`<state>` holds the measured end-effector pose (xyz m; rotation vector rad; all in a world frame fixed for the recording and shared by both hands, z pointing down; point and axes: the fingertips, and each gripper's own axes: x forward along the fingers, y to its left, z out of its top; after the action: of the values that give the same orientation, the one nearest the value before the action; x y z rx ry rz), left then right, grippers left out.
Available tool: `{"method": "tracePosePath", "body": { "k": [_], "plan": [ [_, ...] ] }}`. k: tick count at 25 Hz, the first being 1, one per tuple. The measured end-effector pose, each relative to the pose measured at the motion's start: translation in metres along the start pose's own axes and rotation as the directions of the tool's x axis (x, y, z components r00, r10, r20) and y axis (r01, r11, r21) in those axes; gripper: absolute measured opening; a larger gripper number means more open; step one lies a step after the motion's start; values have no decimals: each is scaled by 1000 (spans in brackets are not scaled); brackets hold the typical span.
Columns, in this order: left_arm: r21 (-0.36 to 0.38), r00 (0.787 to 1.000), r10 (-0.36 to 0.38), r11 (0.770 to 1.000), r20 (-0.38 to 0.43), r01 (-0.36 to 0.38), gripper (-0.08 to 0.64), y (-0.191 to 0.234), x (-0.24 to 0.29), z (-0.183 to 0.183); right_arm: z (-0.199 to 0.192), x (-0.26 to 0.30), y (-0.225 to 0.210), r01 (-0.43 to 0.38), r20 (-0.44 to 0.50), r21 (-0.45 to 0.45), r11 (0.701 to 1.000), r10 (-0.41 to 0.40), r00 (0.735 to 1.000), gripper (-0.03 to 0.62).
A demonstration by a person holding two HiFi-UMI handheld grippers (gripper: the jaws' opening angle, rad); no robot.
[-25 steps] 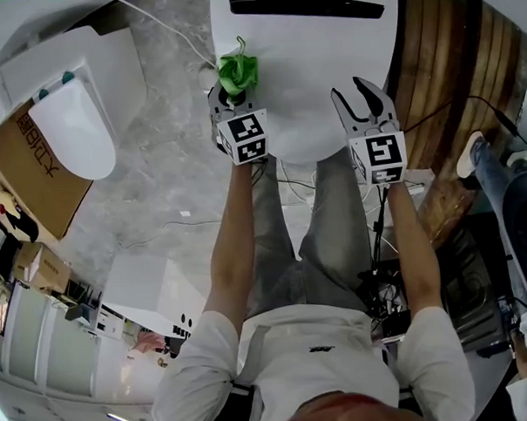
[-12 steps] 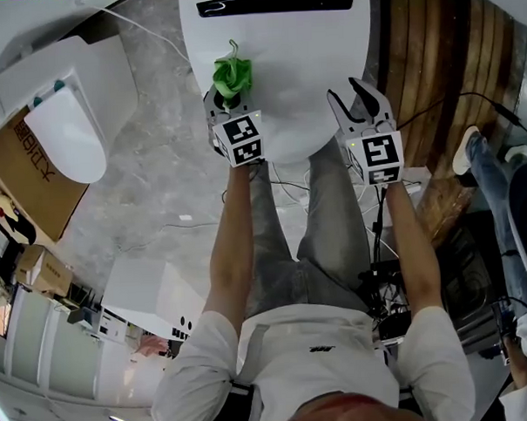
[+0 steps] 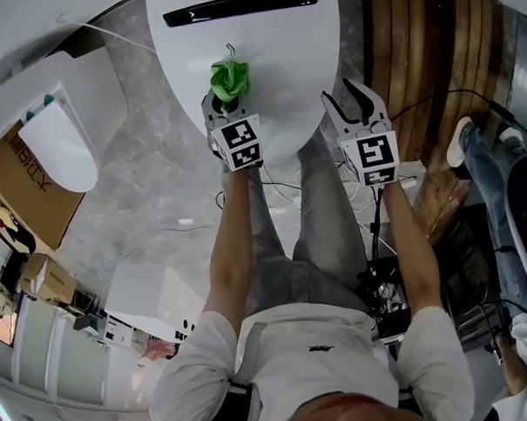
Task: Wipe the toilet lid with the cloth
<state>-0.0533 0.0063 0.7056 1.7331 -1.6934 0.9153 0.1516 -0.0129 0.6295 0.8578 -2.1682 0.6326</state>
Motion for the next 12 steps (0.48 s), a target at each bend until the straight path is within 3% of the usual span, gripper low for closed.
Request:
{"method": "tracePosePath", "body": {
  "k": [12],
  "plan": [
    [39,999,-47,998,-2,47,84,-61,5,7,-28,-19,-28,17,6,33,999,-17,1000,202]
  ]
}}
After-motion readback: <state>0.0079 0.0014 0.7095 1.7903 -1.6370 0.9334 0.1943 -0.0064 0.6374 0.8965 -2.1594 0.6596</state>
